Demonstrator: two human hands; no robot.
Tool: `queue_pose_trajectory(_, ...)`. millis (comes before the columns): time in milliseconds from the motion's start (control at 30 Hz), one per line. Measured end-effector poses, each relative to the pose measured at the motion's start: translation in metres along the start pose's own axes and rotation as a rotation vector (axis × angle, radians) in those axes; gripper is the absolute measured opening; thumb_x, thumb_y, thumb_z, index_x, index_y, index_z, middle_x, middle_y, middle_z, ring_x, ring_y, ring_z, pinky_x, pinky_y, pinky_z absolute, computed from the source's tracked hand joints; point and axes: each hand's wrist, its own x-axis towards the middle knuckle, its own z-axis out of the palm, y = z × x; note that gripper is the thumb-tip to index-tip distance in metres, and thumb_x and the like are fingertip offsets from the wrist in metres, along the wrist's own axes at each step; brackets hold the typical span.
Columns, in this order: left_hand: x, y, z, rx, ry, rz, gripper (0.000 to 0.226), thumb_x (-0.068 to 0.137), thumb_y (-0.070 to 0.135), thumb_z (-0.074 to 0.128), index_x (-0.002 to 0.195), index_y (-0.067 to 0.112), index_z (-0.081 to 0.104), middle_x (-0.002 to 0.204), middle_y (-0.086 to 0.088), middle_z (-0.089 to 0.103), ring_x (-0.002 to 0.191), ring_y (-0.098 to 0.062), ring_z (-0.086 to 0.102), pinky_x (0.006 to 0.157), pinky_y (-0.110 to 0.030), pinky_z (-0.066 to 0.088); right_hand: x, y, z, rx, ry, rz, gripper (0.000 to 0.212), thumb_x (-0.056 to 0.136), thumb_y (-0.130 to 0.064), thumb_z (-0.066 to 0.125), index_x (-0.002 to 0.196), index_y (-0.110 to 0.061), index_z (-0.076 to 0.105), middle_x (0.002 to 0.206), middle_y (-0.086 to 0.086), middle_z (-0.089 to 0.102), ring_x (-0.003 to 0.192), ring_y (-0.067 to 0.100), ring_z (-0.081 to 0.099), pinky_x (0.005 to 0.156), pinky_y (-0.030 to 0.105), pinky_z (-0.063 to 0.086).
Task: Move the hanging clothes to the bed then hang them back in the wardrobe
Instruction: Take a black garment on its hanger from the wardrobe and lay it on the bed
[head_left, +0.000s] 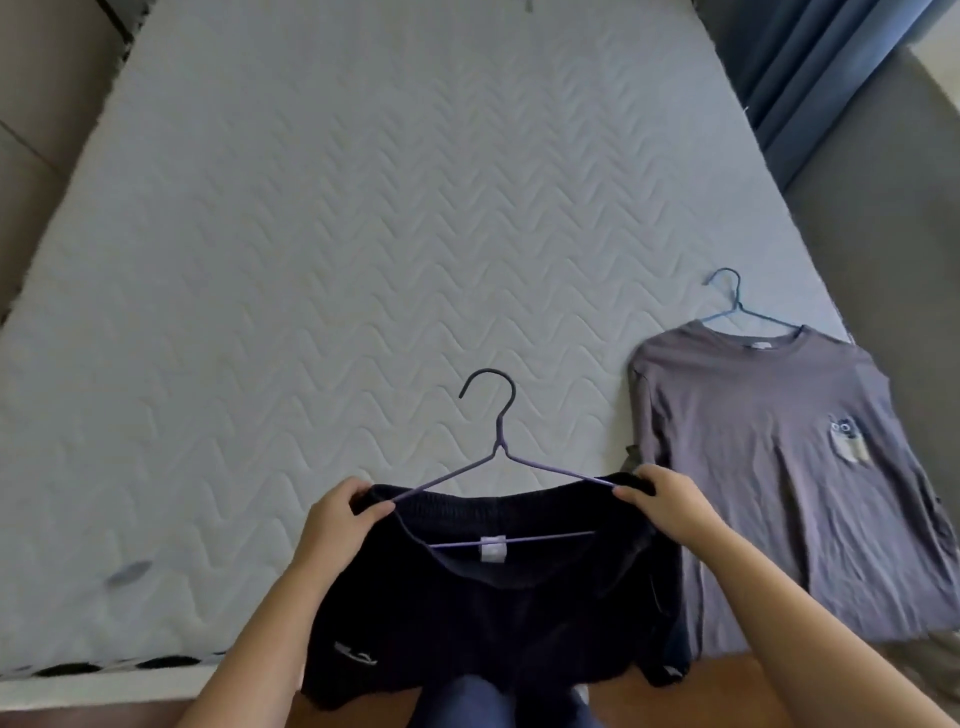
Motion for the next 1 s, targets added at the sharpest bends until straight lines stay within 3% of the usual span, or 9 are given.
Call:
queue_pose_trajectory(67,0.044,0.004,0.002,0.046,-0.071,0.001,0.008,0.081,0.021,0.066,0.082,0.020,0.059,0.084,0.001,0.063,0.082,-0.018,0.058,0.064,-0.021,0.040,0.035,-0.008,0.001,-0.016,-0.004,0.028,0.035,0.083,-0.041,0.059,0.088,-0.007,0.057,0.083,0.007,0.063,0.078,0.025,0.059,0.069,0.036,0.047)
queue_pose_trajectory(200,0.125,0.007,0.018,0.124,-0.152,-0.026,0.008,0.084,0.024,0.062,0.087,0.017,0.060,0.089,-0.003,0.063,0.087,-0.022,0.059,0.067,-0.025,0.039,0.105,-0.017,0.004,-0.061,-0.040,0.058,0.032,0.084,-0.040,0.059,0.072,-0.013,0.049,0.074,0.002,0.056,0.073,0.023,0.053,0.063,0.033,0.039)
queue_pose_trajectory(300,0.177,0.015,0.033,0.164,-0.127,0.000,0.010,0.084,0.024,0.061,0.082,0.015,0.059,0.084,-0.003,0.061,0.084,-0.022,0.057,0.063,-0.025,0.038,0.157,-0.019,0.001,-0.053,-0.034,0.077,0.031,0.084,-0.039,0.059,0.077,-0.010,0.053,0.076,0.004,0.057,0.076,0.025,0.054,0.066,0.035,0.040)
queue_pose_trajectory(400,0.228,0.018,0.050,0.196,-0.081,0.019,0.018,0.084,0.025,0.062,0.093,0.010,0.062,0.093,-0.006,0.062,0.089,-0.023,0.057,0.073,-0.028,0.039,0.209,-0.019,0.005,-0.055,-0.029,0.074,0.030,0.085,-0.039,0.058,0.082,-0.010,0.054,0.079,0.006,0.057,0.077,0.025,0.052,0.065,0.034,0.038)
queue_pose_trajectory(500,0.269,0.011,0.068,0.222,-0.071,-0.009,0.021,0.085,0.025,0.060,0.095,0.006,0.062,0.096,-0.010,0.063,0.092,-0.026,0.057,0.074,-0.029,0.038,0.253,-0.015,0.020,-0.062,-0.036,0.069,0.030,0.085,-0.039,0.058,0.086,-0.009,0.056,0.084,0.008,0.060,0.079,0.026,0.053,0.068,0.033,0.040)
queue_pose_trajectory(567,0.289,0.006,0.082,0.234,-0.046,-0.024,0.022,0.086,0.024,0.058,0.095,0.003,0.060,0.098,-0.014,0.063,0.093,-0.029,0.057,0.073,-0.030,0.037,0.277,-0.012,0.031,-0.059,-0.021,0.065,0.033,0.086,-0.038,0.057,0.091,-0.006,0.059,0.090,0.012,0.064,0.081,0.027,0.054,0.071,0.035,0.041)
queue_pose_trajectory(667,0.322,0.000,0.102,0.265,0.006,-0.019,0.025,0.089,0.023,0.055,0.093,-0.001,0.058,0.100,-0.020,0.061,0.093,-0.032,0.057,0.072,-0.030,0.036,0.311,-0.014,0.042,-0.035,0.058,0.047,0.032,0.088,-0.034,0.055,0.082,-0.003,0.054,0.092,0.019,0.063,0.087,0.032,0.056,0.067,0.033,0.035)
queue_pose_trajectory(800,0.352,-0.006,0.115,0.240,0.013,0.008,0.026,0.089,0.022,0.055,0.095,-0.003,0.059,0.100,-0.020,0.062,0.094,-0.033,0.057,0.076,-0.033,0.039,0.343,-0.016,0.050,-0.008,0.111,0.024,0.029,0.090,-0.032,0.054,0.079,-0.006,0.050,0.084,0.011,0.052,0.079,0.025,0.047,0.066,0.031,0.028)
queue_pose_trajectory(1000,0.359,-0.015,0.113,0.187,-0.027,-0.009,0.025,0.088,0.025,0.055,0.092,0.001,0.060,0.096,-0.016,0.063,0.091,-0.031,0.057,0.079,-0.036,0.043,0.349,-0.008,0.061,-0.042,0.139,0.007,0.030,0.089,-0.036,0.052,0.080,-0.007,0.047,0.087,0.011,0.053,0.090,0.032,0.054,0.070,0.036,0.035)
